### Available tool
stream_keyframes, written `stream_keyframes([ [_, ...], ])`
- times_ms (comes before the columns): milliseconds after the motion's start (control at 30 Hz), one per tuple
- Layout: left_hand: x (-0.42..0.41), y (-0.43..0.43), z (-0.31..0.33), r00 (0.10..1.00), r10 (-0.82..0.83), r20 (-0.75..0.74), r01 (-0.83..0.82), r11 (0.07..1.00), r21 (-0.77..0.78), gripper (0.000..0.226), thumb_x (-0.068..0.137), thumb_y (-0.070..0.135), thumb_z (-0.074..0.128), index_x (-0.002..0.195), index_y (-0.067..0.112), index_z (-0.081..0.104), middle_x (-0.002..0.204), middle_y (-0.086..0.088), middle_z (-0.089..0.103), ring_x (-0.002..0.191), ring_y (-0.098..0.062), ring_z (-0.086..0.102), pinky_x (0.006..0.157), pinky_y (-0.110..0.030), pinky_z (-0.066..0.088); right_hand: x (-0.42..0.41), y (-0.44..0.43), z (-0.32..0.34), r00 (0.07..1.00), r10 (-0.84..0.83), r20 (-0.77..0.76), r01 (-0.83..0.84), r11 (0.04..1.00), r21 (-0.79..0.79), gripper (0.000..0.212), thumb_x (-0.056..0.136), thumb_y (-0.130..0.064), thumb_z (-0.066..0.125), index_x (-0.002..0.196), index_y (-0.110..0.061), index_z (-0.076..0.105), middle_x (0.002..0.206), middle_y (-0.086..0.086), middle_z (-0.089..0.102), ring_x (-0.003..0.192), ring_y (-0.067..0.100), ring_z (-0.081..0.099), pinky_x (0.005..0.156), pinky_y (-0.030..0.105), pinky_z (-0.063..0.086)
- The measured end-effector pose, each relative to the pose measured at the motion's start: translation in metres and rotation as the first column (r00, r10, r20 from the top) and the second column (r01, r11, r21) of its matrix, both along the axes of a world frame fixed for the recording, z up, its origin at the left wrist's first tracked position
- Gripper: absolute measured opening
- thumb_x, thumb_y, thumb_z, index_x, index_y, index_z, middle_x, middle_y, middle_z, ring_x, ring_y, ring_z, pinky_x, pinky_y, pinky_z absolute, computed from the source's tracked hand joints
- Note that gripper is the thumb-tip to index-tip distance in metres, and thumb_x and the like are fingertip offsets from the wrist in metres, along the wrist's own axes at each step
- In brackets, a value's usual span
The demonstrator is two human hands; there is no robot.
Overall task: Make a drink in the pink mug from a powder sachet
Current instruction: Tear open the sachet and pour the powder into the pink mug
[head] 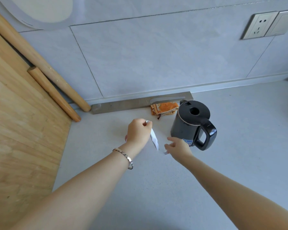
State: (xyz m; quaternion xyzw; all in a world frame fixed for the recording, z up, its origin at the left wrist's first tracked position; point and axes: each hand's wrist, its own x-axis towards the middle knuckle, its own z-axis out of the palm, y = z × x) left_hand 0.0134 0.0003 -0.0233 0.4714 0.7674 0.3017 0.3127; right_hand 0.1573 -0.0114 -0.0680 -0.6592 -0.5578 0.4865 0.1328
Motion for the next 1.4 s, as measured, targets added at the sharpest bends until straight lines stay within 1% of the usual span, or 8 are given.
stream_keyframes([
  [133, -0.003, 0.006, 0.006, 0.968, 0.171, 0.185, -0.161, 0.985, -0.065, 0.032, 0.081, 0.017, 0.053, 0.051, 0.008, 0.056, 0.039, 0.000, 0.051, 0.037, -0.014, 0.051, 0.049, -0.020, 0.038, -0.014, -0.011, 0.025, 0.953, 0.113, -0.282, -0.083, 0.990, 0.117, 0.046, 0.088, -0.033, 0.057, 0.130, -0.020, 0.044, 0.104, 0.001, 0.061, 0.097, 0.017, 0.060, 0.075, 0.021, 0.045],
  [267, -0.006, 0.013, 0.008, 0.828, 0.365, 0.427, -0.303, 0.930, -0.206, 0.029, 0.083, 0.003, 0.057, 0.055, 0.006, 0.053, 0.033, -0.001, 0.054, 0.020, -0.003, 0.047, 0.040, -0.016, 0.049, -0.023, -0.007, 0.026, 0.984, 0.154, -0.089, -0.115, 0.933, 0.340, 0.032, 0.092, -0.016, 0.053, 0.123, -0.016, 0.048, 0.093, 0.005, 0.062, 0.082, 0.019, 0.062, 0.075, 0.034, 0.056],
  [467, -0.009, 0.014, 0.002, 0.722, 0.429, 0.542, -0.291, 0.900, -0.325, 0.018, 0.088, 0.005, 0.056, 0.071, 0.001, 0.061, 0.058, -0.012, 0.057, 0.047, -0.018, 0.055, 0.034, -0.016, 0.049, -0.031, 0.014, 0.027, 0.971, 0.225, 0.084, -0.240, 0.902, 0.360, 0.029, 0.095, -0.021, 0.045, 0.120, -0.009, 0.055, 0.102, 0.015, 0.066, 0.089, 0.029, 0.063, 0.078, 0.042, 0.053],
  [600, -0.013, 0.011, -0.004, 0.878, 0.331, 0.345, -0.201, 0.910, -0.362, 0.022, 0.094, 0.024, 0.044, 0.093, 0.010, 0.061, 0.075, -0.011, 0.061, 0.051, -0.021, 0.057, 0.037, -0.019, 0.050, -0.036, 0.033, 0.036, 0.894, 0.355, 0.273, -0.428, 0.856, 0.290, 0.027, 0.097, -0.020, 0.040, 0.111, -0.011, 0.061, 0.094, 0.013, 0.066, 0.076, 0.024, 0.058, 0.063, 0.030, 0.046],
  [667, -0.017, 0.010, -0.013, 0.988, 0.134, 0.080, -0.104, 0.949, -0.298, 0.031, 0.095, 0.027, 0.038, 0.108, 0.012, 0.062, 0.099, -0.013, 0.065, 0.075, -0.028, 0.063, 0.057, -0.027, 0.053, -0.039, 0.043, 0.038, 0.873, 0.372, 0.314, -0.455, 0.854, 0.254, 0.026, 0.096, -0.018, 0.040, 0.109, -0.011, 0.062, 0.089, 0.010, 0.063, 0.075, 0.023, 0.057, 0.063, 0.030, 0.045],
  [767, -0.023, 0.004, -0.024, 0.986, -0.111, -0.121, 0.103, 0.992, -0.072, 0.027, 0.091, 0.013, 0.045, 0.110, 0.016, 0.063, 0.116, -0.009, 0.059, 0.099, -0.026, 0.060, 0.077, -0.029, 0.046, -0.046, 0.054, 0.041, 0.841, 0.394, 0.370, -0.494, 0.838, 0.230, 0.025, 0.095, -0.018, 0.040, 0.106, -0.010, 0.061, 0.093, 0.011, 0.064, 0.076, 0.024, 0.057, 0.061, 0.029, 0.044],
  [967, -0.028, 0.001, -0.026, 0.924, -0.332, -0.192, 0.331, 0.943, -0.036, 0.022, 0.090, 0.008, 0.049, 0.101, 0.005, 0.068, 0.121, 0.000, 0.063, 0.106, -0.024, 0.059, 0.085, -0.030, 0.046, -0.056, 0.059, 0.042, 0.755, 0.463, 0.465, -0.583, 0.798, 0.153, 0.023, 0.096, -0.020, 0.042, 0.110, -0.011, 0.058, 0.099, 0.012, 0.064, 0.088, 0.028, 0.061, 0.067, 0.030, 0.045],
  [1400, -0.035, -0.001, -0.034, 0.942, -0.248, -0.226, 0.251, 0.968, -0.013, 0.033, 0.090, 0.004, 0.048, 0.119, 0.011, 0.062, 0.123, -0.008, 0.064, 0.114, -0.027, 0.057, 0.091, -0.029, 0.044, -0.050, 0.057, 0.031, 0.781, 0.436, 0.446, -0.576, 0.780, 0.246, 0.030, 0.098, -0.022, 0.033, 0.102, -0.009, 0.060, 0.082, 0.007, 0.057, 0.072, 0.024, 0.054, 0.062, 0.033, 0.042],
])
